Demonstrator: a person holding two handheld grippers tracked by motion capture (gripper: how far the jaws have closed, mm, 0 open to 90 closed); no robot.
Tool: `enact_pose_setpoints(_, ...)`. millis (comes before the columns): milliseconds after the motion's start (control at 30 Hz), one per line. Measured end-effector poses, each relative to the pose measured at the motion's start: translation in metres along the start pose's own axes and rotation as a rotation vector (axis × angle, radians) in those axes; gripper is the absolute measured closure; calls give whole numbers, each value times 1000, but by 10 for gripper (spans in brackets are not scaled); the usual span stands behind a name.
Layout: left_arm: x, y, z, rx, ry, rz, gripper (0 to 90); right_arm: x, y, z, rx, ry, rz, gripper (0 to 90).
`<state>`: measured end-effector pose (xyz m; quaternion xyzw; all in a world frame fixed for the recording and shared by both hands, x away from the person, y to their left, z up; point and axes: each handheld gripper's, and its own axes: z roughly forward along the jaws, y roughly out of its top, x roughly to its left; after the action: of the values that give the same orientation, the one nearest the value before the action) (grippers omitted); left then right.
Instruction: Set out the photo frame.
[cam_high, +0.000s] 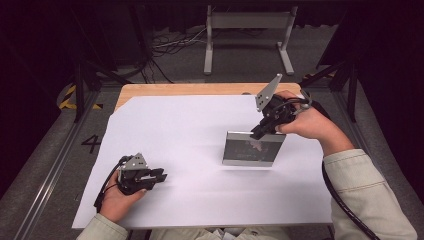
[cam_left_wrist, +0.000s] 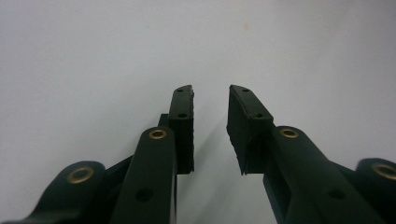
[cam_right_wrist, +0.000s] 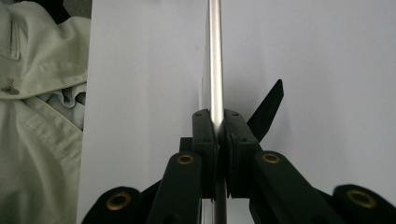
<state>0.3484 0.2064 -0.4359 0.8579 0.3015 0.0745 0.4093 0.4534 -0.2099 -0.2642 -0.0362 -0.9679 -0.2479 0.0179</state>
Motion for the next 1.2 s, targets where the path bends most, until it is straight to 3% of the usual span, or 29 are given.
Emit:
enact_pose_setpoints(300, 1, -3, -2, 10, 13, -9, 722, -3, 3, 7, 26, 37, -43, 850)
enact_pose_setpoints(433, 1, -3, -1, 10, 11, -13, 721, -4, 2, 10, 31, 33, -56, 849)
enact_pose_setpoints(567, 1, -2, 0, 18, 16, -11, 721, -4, 0, 18, 78, 15, -77, 845)
enact_pose_setpoints(867, 1, 0, 3, 22, 6, -13, 720, -8, -6, 16, 28, -26, -73, 820)
enact_pose_setpoints(967, 2, 0, 3, 24, 6, -5, 720, -9, -9, 14, 11, -70, -53, 708)
enact_pose_setpoints(1200, 2, 1, 5, 25, 4, -7, 719, -10, -12, 16, -21, -101, -35, 604)
